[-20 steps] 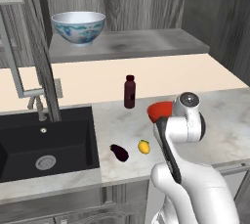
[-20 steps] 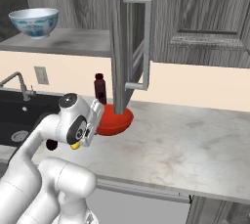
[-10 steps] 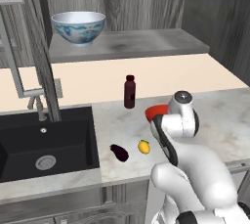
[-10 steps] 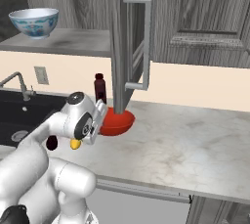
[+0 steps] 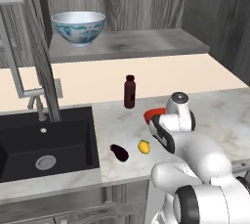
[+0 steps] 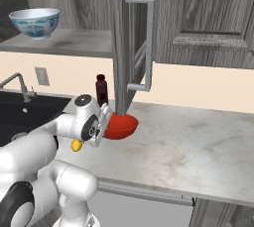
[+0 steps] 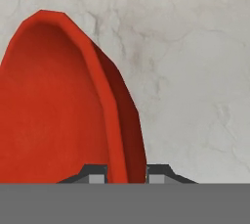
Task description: Pick both bowls and place them on the counter. Then place the lemon in one bowl and place the eggplant in the other bowl.
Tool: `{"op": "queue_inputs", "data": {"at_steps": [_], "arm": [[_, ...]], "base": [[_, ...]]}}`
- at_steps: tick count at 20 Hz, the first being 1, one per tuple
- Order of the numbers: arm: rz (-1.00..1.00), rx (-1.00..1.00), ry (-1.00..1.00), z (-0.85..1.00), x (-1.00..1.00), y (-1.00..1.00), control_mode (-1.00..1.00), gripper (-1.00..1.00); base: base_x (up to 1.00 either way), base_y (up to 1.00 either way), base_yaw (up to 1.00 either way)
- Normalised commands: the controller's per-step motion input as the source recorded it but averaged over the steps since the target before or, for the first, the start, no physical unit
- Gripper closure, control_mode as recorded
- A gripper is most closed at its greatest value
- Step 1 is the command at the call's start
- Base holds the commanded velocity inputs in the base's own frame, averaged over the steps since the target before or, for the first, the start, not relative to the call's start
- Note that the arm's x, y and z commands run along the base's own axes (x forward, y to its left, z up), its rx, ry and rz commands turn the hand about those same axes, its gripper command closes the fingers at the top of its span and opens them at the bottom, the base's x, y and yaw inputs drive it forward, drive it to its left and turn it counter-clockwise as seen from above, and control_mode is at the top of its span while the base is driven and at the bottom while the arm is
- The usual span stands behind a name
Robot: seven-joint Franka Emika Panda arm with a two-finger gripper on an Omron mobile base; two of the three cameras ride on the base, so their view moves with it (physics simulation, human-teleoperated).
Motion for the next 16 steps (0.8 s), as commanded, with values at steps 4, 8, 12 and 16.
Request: {"op": "queue_inputs", "data": {"at_steps": [4,8,12,16], "arm": [[0.0,-0.01,-0.03,-0.28,0.2,-0.02,-1.0,1.0],[0.0,-0.03,-0.02,-0.19,0.22,-0.02,-1.0,1.0],[0.0,-0.02,-0.01,-0.17,0.2,0.0,-1.0,1.0],[0.0,0.0,0.0,-0.12,0.28,-0.02,-1.0,1.0]], "base": [[0.0,0.0,0.0],[0.0,0.0,0.0],[0.0,0.0,0.0],[0.0,0.0,0.0]]}}
